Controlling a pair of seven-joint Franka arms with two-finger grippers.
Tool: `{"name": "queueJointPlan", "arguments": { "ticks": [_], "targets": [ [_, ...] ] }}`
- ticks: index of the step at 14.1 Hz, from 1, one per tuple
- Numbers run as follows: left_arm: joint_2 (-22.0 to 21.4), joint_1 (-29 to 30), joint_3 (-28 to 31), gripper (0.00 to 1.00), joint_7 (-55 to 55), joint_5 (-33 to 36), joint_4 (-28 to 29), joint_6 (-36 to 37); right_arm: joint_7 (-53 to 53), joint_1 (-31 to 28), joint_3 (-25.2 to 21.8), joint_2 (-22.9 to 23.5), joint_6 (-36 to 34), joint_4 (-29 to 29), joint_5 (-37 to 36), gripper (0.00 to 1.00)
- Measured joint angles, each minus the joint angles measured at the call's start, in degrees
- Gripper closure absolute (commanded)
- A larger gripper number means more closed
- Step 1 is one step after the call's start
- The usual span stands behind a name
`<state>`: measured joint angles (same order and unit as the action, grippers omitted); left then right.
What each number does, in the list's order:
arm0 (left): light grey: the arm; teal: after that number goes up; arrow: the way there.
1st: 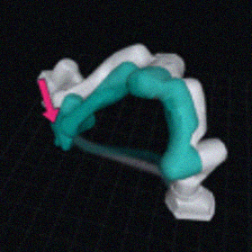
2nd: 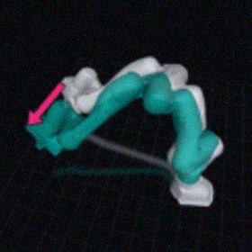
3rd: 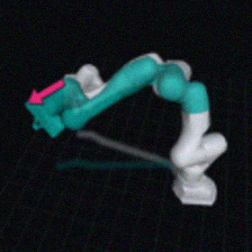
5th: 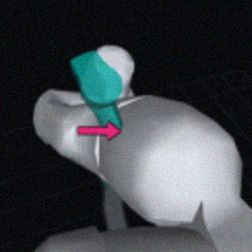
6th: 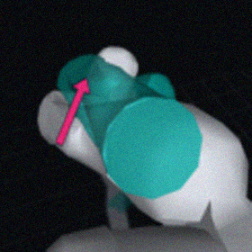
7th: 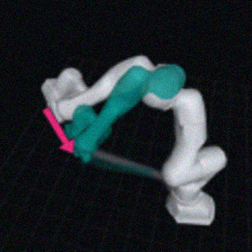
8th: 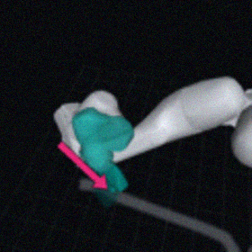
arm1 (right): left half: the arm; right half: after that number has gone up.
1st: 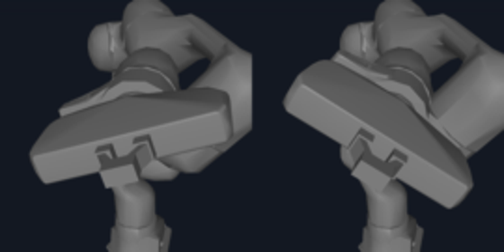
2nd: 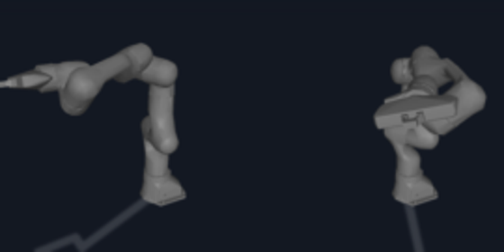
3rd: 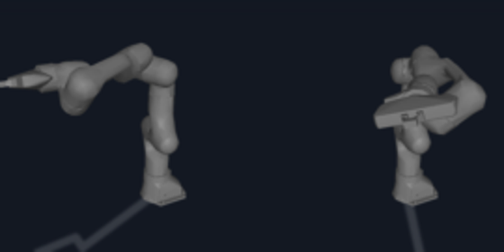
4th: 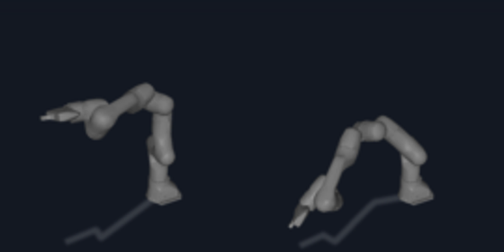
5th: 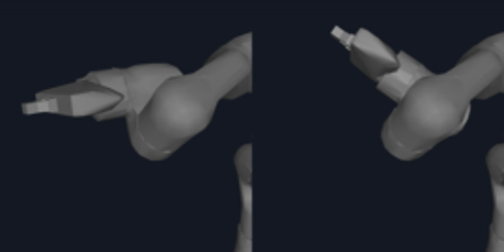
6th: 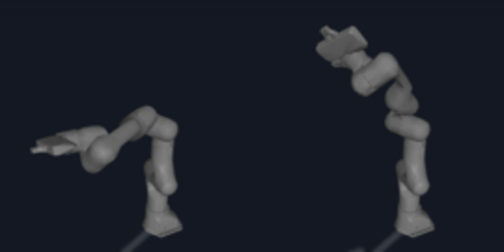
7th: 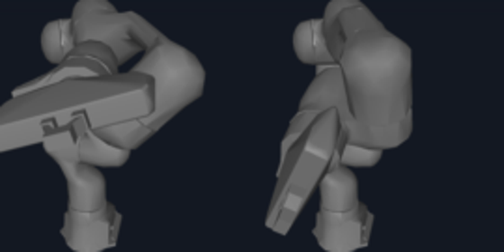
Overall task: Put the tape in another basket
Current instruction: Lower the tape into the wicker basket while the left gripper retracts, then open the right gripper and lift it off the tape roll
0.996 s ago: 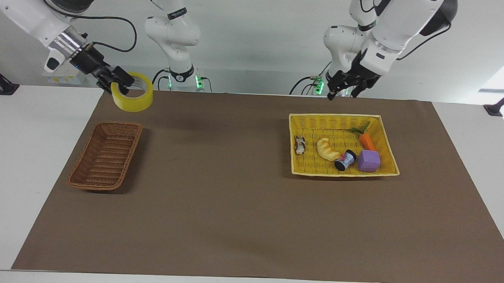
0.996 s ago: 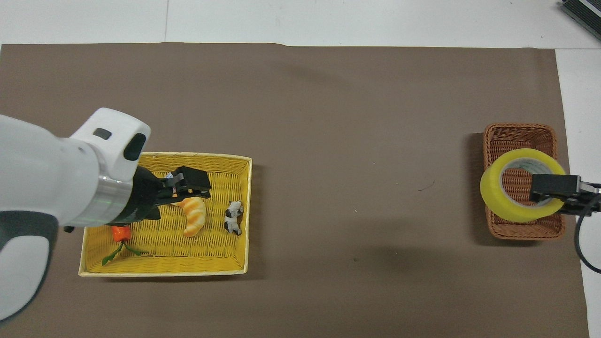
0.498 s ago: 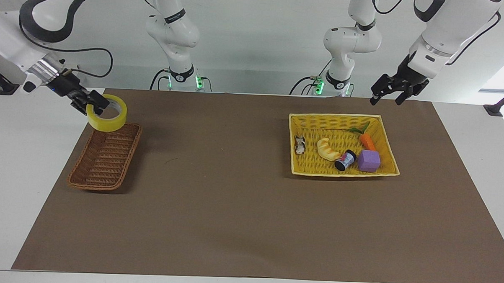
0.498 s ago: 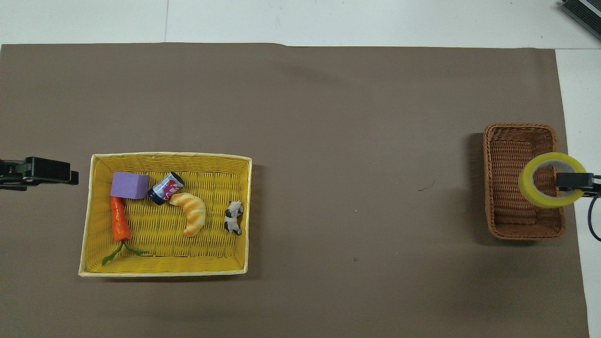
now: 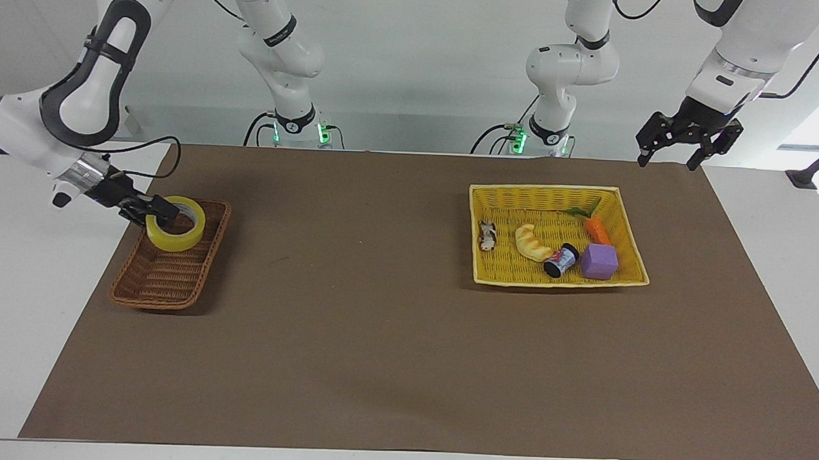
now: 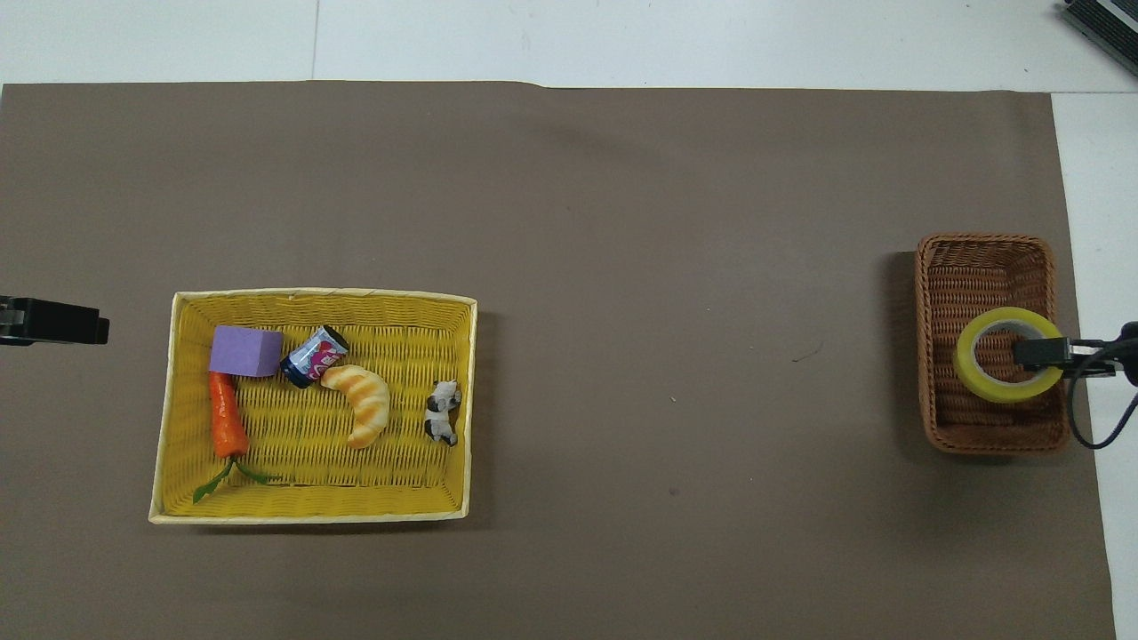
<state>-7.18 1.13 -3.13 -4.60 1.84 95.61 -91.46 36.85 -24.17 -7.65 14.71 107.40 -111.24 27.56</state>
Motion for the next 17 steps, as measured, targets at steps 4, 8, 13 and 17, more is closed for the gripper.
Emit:
{"name": "queueJointPlan", "arguments": {
  "ticks": [4, 8, 13, 17],
  "targets": [
    [5.77, 0.0, -0.18, 0.0, -0.3, 0.99, -8.34, 3.98, 0.31, 0.06, 0.15, 0.97, 0.81, -0.08, -0.14, 1.0],
    [6.77, -0.01, -0.31, 0.0, -0.33, 0.98, -9.47, 5.1, 0.3, 0.5, 0.22, 1.59, 0.95, -0.17, -0.16, 1.0],
    [6.77, 0.1, 0.54, 0.0, -0.33, 0.98, -9.47, 5.31, 0.17, 0.84, 0.24, 2.48, 1.03, -0.48, -0.16, 0.18],
    [6.74, 0.1, 0.53, 0.0, -0.33, -1.3, -9.47, 5.19, 0.16, 0.85, 0.26, 2.58, 1.05, -0.48, -0.16, 0.0]
  ]
}}
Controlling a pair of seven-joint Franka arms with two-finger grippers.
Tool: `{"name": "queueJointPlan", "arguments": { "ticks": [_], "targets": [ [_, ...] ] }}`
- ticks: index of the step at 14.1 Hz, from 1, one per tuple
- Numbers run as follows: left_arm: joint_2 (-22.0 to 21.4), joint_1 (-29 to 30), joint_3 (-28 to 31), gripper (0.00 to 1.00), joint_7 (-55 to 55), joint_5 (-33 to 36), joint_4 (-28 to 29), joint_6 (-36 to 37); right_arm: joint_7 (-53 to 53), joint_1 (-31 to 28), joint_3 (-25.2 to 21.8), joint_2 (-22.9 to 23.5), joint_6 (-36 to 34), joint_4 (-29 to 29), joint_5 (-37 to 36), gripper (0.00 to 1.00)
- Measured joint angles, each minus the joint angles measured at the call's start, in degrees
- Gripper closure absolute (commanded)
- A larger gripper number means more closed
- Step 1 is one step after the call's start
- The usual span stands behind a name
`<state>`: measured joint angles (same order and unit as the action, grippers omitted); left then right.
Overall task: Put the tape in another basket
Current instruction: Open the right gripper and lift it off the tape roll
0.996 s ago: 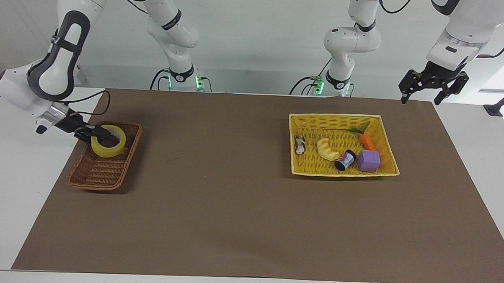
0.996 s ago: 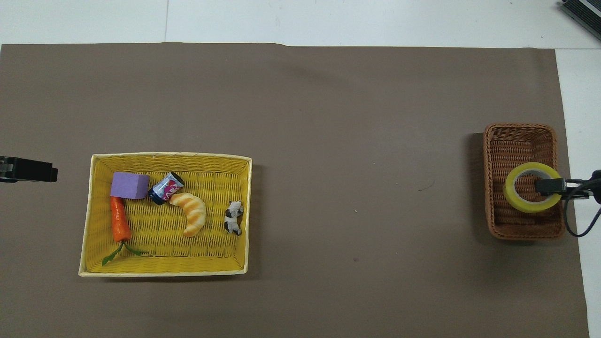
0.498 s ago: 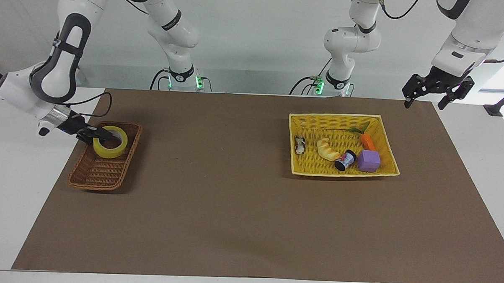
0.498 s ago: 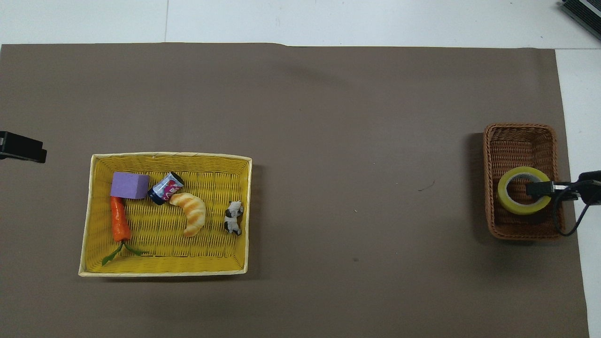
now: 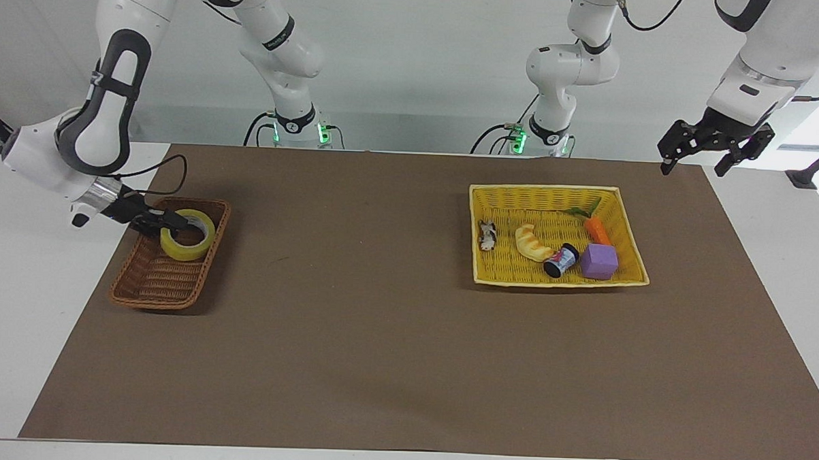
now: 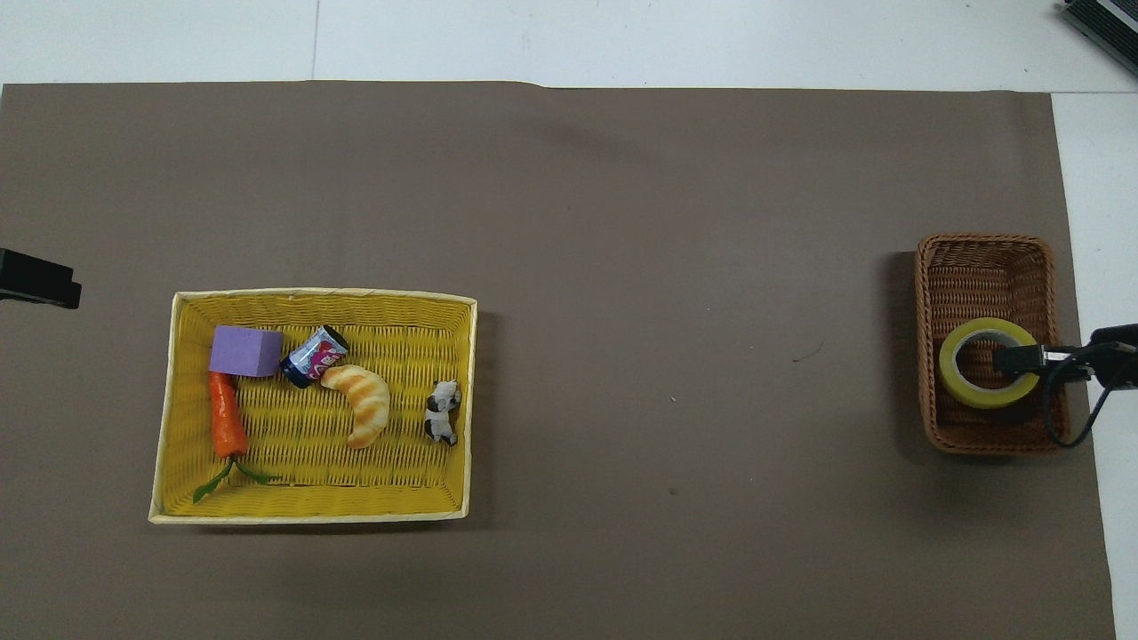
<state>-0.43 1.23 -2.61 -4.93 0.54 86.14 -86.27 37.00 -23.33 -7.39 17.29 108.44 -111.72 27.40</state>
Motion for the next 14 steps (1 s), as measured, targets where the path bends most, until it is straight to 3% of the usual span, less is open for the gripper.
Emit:
{"name": "queueJointPlan", "arguments": {
  "ticks": [8, 14],
  "targets": [
    [-0.25, 0.06, 0.31, 0.0, 0.01, -0.8, 0.16, 0.01, 0.0, 0.14, 0.24, -0.19, 0.13, 3.61, -0.11, 0.0],
    [-0.26, 0.32, 0.41, 0.0, 0.01, -0.81, 0.26, 0.81, -0.5, 5.06, 0.49, -2.34, 0.32, 8.78, -5.58, 0.0]
  ]
}}
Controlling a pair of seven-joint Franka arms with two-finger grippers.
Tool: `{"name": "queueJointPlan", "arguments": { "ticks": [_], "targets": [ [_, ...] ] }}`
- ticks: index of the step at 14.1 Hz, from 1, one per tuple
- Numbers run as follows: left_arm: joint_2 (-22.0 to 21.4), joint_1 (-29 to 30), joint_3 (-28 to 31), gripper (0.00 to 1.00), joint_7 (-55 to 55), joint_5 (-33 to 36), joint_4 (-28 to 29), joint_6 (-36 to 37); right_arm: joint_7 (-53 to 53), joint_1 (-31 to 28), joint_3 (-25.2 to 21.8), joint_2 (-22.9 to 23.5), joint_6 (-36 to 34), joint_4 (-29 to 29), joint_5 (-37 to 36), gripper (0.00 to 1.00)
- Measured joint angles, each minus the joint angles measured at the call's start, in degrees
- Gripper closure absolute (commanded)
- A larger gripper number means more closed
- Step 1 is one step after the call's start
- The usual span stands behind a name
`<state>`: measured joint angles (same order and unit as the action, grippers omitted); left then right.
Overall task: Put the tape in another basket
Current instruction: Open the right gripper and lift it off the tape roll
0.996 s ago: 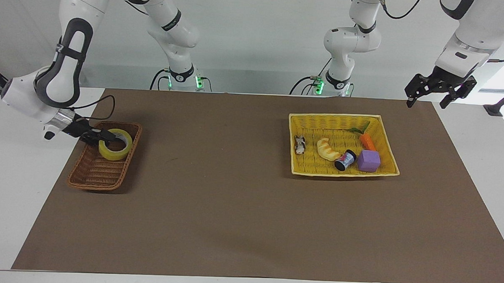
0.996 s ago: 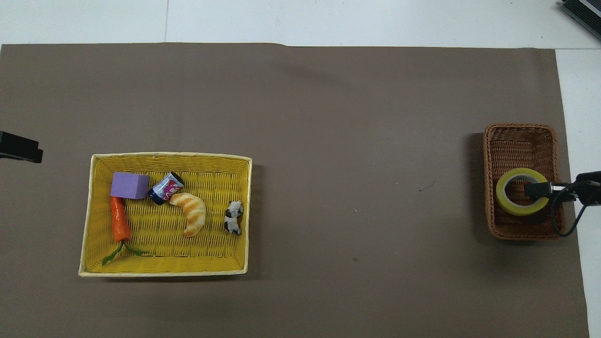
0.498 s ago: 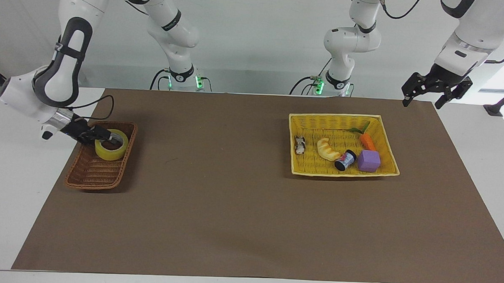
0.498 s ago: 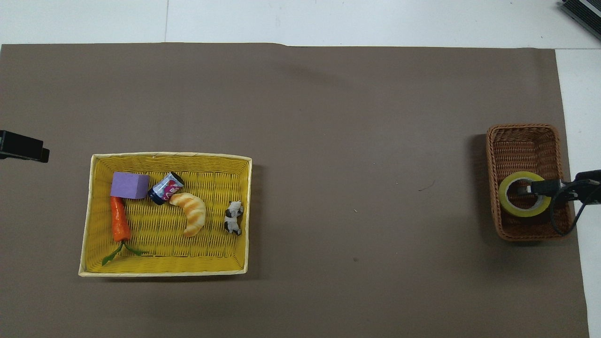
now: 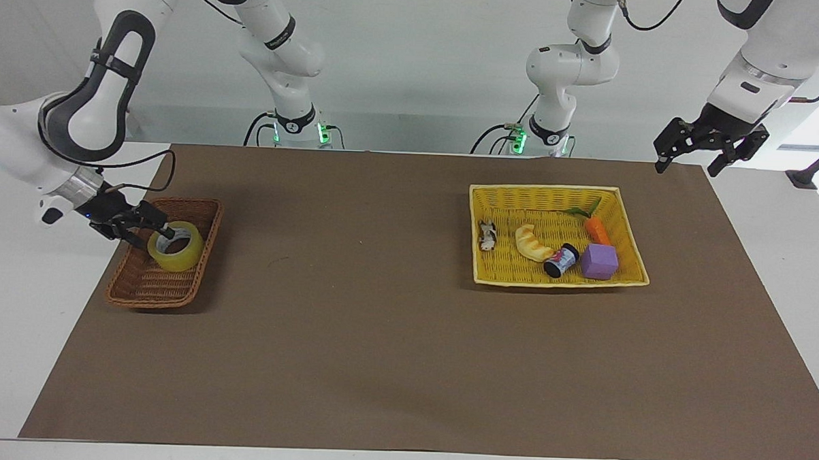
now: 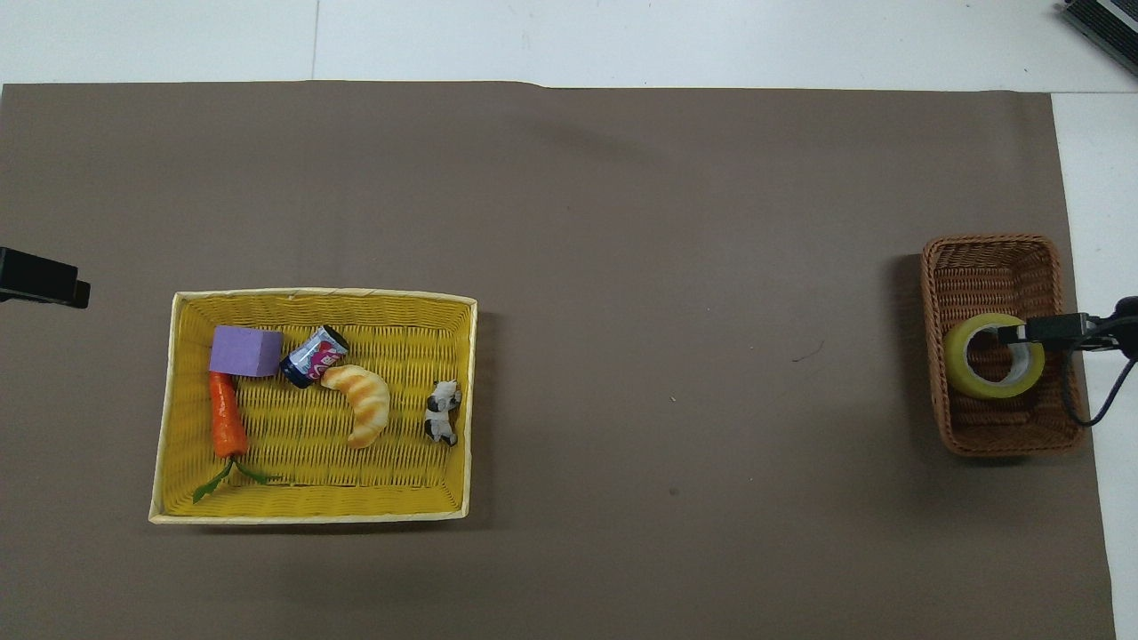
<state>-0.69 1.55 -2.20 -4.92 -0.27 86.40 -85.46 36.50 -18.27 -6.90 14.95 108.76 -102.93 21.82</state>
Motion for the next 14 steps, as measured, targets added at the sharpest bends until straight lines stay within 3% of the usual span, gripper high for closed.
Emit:
{"name": "queueJointPlan", "arguments": {
  "ticks": [8, 14],
  "targets": [
    [-0.02, 1.0, -0.06, 0.0, 0.0, 0.0, 0.01, 0.23, -13.05, 8.84, 0.29, -5.9, 0.05, 1.14, -10.52, 0.0],
    [-0.03, 1.0, -0.16, 0.0, 0.0, -0.01, 0.01, 0.23, -31.9, 17.82, 0.46, -10.86, -0.79, -2.38, -16.08, 0.0]
  ]
}}
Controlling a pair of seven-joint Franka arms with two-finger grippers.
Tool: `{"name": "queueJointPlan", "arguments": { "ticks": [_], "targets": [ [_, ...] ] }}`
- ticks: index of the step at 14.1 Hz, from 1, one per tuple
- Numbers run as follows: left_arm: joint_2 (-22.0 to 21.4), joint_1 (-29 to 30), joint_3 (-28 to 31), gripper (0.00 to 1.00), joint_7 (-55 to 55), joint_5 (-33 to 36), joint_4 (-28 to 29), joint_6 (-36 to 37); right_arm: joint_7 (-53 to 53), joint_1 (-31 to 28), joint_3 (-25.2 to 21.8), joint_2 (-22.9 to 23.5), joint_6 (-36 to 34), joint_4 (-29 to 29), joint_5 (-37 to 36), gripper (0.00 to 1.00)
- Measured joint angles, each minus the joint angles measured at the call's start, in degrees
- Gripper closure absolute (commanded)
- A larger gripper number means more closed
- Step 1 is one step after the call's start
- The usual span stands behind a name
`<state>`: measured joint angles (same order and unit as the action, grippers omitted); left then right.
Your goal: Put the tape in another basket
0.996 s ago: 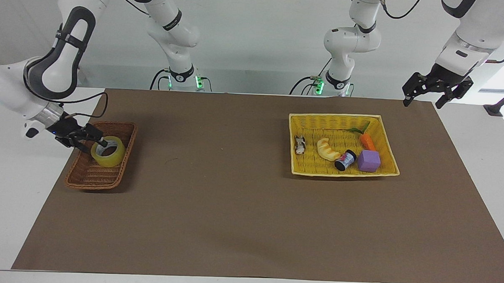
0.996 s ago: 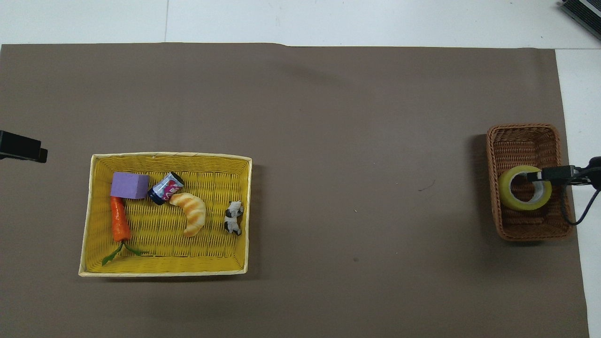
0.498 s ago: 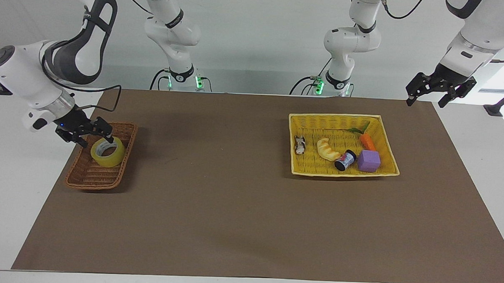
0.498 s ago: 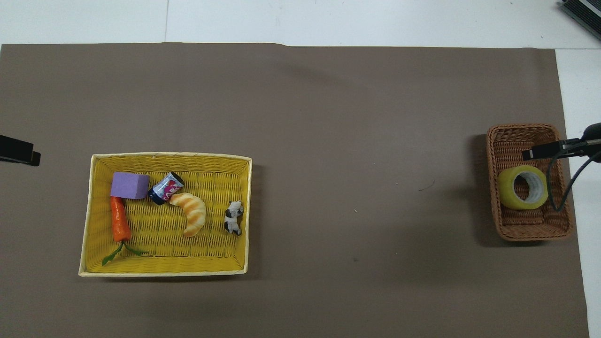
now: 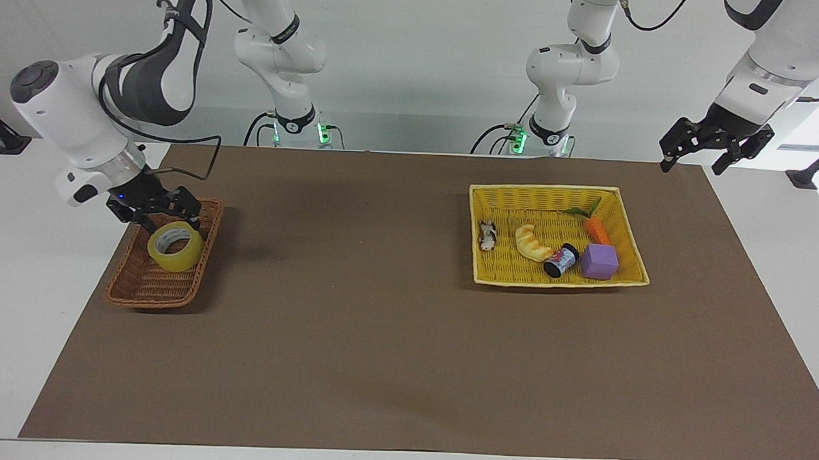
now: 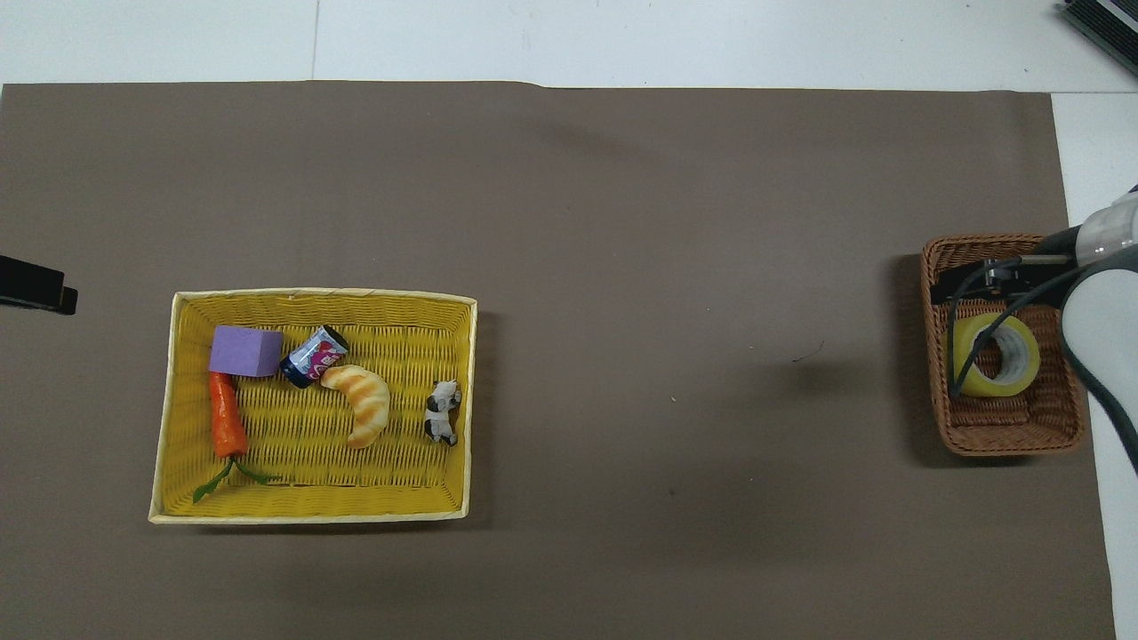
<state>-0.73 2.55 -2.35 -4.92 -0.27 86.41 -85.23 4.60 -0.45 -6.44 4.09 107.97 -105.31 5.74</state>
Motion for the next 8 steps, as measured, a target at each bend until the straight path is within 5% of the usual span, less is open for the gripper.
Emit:
{"name": "queueJointPlan", "arguments": {
  "ticks": [4, 8],
  "targets": [
    [-0.04, 0.0, 0.02, 0.0, 0.0, 0.0, 0.0, 0.0, -7.69, 2.77, 0.03, -2.98, -2.12, -0.04, -1.95, 0.0],
    [-0.05, 0.0, 0.02, 0.0, 0.0, 0.0, 0.0, 0.0, -9.9, 2.66, -0.42, -5.44, -11.17, 6.59, -2.94, 0.0]
  ]
}}
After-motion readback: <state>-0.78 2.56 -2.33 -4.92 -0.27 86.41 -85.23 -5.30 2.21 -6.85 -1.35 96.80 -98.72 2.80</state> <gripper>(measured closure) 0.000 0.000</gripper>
